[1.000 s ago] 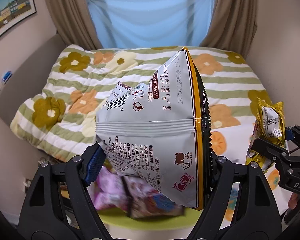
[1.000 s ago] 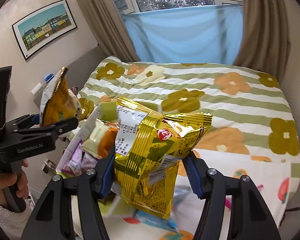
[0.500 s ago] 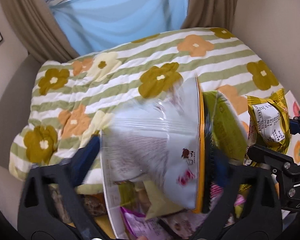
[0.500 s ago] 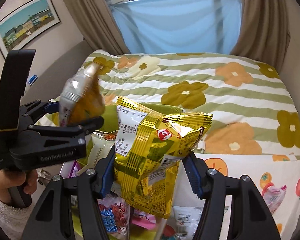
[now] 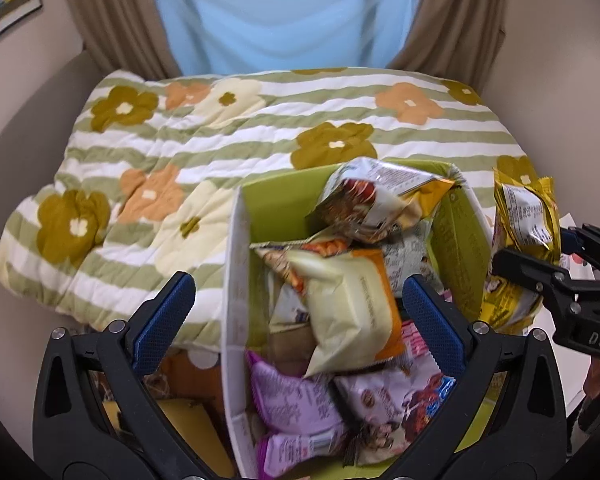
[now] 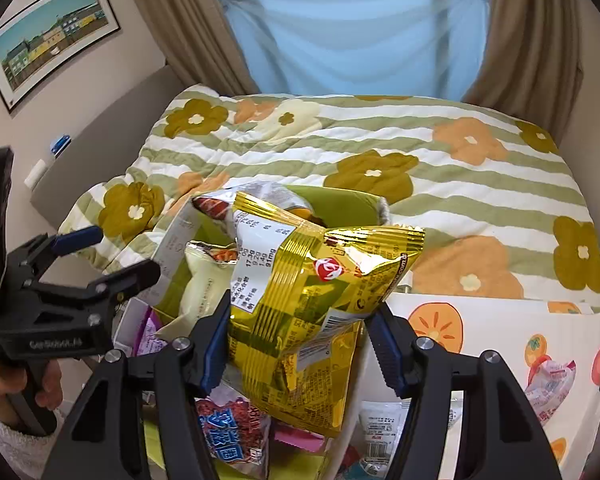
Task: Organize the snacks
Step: 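Open both tools over the yellow-green box to drop the bags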
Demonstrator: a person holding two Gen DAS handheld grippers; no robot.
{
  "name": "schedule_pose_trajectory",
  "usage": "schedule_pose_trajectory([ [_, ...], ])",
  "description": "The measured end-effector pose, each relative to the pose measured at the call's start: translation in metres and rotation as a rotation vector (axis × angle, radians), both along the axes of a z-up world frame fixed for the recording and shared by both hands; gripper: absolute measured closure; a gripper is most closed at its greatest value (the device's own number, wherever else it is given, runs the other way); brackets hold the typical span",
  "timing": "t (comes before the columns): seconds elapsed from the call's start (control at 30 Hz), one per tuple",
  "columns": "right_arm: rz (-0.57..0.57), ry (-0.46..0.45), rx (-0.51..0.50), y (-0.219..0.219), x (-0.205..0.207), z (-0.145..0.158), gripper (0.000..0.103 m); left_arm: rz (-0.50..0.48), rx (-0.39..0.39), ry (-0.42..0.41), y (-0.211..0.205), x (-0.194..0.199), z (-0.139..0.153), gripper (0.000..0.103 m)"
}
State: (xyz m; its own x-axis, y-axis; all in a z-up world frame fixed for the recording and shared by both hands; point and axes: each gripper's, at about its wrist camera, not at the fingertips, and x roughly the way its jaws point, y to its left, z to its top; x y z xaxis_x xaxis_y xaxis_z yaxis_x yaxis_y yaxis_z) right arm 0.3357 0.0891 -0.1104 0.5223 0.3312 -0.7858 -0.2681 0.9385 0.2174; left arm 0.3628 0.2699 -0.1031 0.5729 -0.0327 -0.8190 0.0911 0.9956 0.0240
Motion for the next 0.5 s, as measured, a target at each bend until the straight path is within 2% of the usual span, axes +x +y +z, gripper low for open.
schedule_pose_trajectory([
  [0.13,0.051,0.005,-0.025,0.015,0.007,-0.005,0.044,0.033,-0.006,0.002,0.011,-0.008,0.0,0.001],
  [0.2,0.065,0.015,-0.033,0.022,0.01,-0.011,0.036,0.041,-0.025,0.007,0.016,-0.015,-0.002,0.001],
  [0.27,0.057,0.002,-0.036,0.025,0.007,-0.013,0.01,0.053,-0.037,0.009,0.022,-0.023,-0.003,0.001],
  [0.3,0.058,-0.01,-0.024,0.025,0.003,-0.012,0.006,0.062,-0.042,0.01,0.024,-0.028,-0.004,0.001],
  [0.33,0.063,-0.016,-0.012,0.024,-0.002,-0.011,0.004,0.069,-0.047,0.011,0.026,-0.032,-0.006,0.001],
  [0.5,0.084,-0.016,-0.022,0.022,-0.027,-0.016,0.004,0.105,-0.113,0.04,0.033,-0.05,-0.019,0.001],
])
